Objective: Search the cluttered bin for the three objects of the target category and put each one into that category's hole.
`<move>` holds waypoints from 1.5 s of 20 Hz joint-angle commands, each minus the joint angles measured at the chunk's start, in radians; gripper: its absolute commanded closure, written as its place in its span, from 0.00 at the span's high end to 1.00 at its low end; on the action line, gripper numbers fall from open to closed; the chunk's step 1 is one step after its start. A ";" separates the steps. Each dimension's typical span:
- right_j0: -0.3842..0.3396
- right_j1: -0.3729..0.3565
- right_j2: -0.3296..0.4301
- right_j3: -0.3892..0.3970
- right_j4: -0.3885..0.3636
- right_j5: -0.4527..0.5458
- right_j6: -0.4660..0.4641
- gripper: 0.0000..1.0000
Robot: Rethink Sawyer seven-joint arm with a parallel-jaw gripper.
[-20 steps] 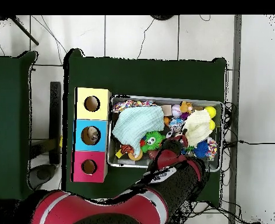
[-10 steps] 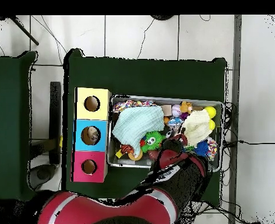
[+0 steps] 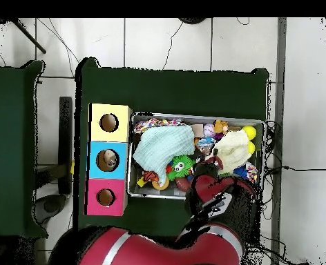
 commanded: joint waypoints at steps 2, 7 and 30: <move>-0.034 0.019 0.234 -0.071 -0.065 0.131 0.084 1.00; -0.026 0.028 0.221 -0.070 -0.044 0.124 0.077 1.00; -0.040 -0.004 0.206 -0.033 0.083 0.095 0.160 1.00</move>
